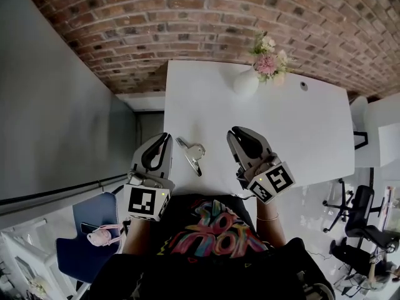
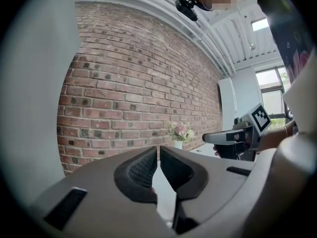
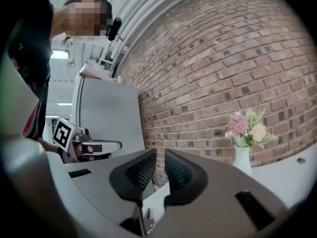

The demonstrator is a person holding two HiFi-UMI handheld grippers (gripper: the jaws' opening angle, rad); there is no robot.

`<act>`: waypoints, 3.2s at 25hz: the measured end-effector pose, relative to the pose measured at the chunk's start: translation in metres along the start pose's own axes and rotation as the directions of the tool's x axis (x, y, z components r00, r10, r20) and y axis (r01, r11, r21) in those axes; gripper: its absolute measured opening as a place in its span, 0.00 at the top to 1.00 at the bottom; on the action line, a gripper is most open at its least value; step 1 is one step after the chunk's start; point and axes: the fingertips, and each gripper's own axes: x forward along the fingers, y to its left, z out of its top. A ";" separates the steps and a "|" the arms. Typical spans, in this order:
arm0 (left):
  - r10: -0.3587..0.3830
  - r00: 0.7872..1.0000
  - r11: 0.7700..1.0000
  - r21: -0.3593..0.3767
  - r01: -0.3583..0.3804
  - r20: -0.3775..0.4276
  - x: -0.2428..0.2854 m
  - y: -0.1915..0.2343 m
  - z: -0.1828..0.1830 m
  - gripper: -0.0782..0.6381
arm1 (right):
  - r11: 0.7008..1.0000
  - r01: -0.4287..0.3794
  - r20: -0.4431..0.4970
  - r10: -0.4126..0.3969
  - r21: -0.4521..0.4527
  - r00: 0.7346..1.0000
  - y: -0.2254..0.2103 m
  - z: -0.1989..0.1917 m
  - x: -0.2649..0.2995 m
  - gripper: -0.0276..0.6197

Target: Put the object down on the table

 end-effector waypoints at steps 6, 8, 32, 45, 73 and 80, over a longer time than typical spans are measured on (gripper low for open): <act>0.007 1.000 1.000 -0.014 -0.007 0.001 0.002 -0.001 0.002 0.84 | 0.992 0.031 -0.010 -0.032 -0.125 0.999 0.007 0.016 -0.010 0.88; 0.002 1.000 1.000 -0.012 -0.002 0.003 0.002 -0.002 0.003 0.84 | 0.987 0.048 -0.006 -0.050 -0.151 0.999 0.009 0.020 -0.012 0.90; -0.016 1.000 1.000 0.016 0.016 0.001 -0.014 -0.005 0.001 0.85 | 0.965 0.169 -0.039 -0.181 -0.199 0.983 0.009 0.005 -0.034 0.93; -0.027 0.999 1.000 0.000 0.027 0.023 -0.020 -0.003 0.004 0.86 | 0.967 0.184 -0.061 -0.197 -0.177 0.978 0.008 -0.001 -0.034 0.93; -0.027 1.000 1.000 0.008 0.027 0.000 -0.023 0.014 -0.001 0.86 | 0.965 0.218 -0.061 -0.229 -0.148 0.972 0.007 0.000 -0.033 0.93; -0.041 0.999 0.999 0.007 0.041 -0.004 -0.022 0.013 -0.003 0.86 | 0.968 0.209 -0.070 -0.220 -0.142 0.973 0.008 -0.002 -0.033 0.93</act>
